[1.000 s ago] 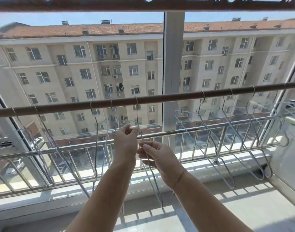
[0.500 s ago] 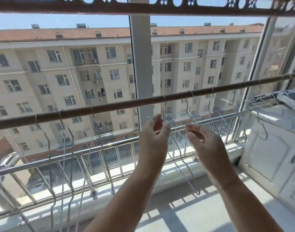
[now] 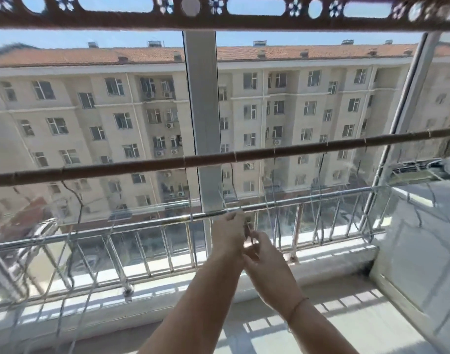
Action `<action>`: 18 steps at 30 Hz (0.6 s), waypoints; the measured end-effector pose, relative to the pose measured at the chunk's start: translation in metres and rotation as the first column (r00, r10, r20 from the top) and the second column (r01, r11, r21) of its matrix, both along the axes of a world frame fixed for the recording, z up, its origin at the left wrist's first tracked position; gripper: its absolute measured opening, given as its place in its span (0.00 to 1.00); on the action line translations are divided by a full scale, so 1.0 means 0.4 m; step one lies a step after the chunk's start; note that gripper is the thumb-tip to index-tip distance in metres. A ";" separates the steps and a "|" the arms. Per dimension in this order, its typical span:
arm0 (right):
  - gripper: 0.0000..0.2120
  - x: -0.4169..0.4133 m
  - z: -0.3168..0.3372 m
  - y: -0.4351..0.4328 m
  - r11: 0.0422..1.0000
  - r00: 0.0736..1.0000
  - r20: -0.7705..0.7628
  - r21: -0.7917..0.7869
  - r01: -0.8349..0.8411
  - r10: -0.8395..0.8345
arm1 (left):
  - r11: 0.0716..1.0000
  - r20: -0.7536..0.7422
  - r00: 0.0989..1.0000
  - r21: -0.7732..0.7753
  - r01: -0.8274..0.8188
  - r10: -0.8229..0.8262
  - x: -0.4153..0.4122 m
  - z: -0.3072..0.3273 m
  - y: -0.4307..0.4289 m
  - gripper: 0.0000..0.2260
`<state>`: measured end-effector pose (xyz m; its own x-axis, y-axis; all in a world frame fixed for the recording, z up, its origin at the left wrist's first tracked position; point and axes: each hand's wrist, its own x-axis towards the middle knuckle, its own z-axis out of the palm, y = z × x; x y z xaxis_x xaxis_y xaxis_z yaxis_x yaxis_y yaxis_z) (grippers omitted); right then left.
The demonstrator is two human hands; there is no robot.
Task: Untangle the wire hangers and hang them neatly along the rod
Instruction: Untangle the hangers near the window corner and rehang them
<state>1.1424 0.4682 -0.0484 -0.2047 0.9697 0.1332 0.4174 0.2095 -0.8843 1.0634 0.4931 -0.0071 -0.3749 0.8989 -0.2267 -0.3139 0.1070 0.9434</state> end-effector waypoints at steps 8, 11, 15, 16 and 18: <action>0.10 0.008 0.045 0.035 0.995 0.973 -0.221 0.086 -0.049 0.067 | 0.992 0.011 0.994 0.067 -0.110 0.110 -0.001 0.035 0.063 0.06; 0.10 -0.006 0.060 0.075 0.996 0.964 -0.256 0.059 -0.064 0.077 | 0.989 0.040 0.991 0.071 -0.127 0.124 -0.011 0.050 0.096 0.07; 0.08 -0.014 0.032 0.098 0.995 0.951 -0.297 -0.029 -0.100 0.087 | 0.988 0.045 0.987 0.005 -0.153 0.152 -0.011 0.024 0.114 0.12; 0.08 -0.012 0.018 0.099 0.994 0.949 -0.304 -0.051 -0.100 0.080 | 0.988 0.039 0.988 -0.021 -0.151 0.151 -0.010 0.009 0.109 0.13; 0.08 -0.002 -0.016 0.104 0.993 0.950 -0.307 -0.079 -0.088 0.060 | 0.988 0.024 0.989 -0.059 -0.141 0.143 -0.011 -0.031 0.091 0.12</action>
<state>1.1416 0.5098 -0.0548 -0.2400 0.9642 0.1130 0.1127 0.1432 -0.9833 1.0591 0.5294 -0.0194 -0.4906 0.8224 -0.2880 -0.3561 0.1125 0.9277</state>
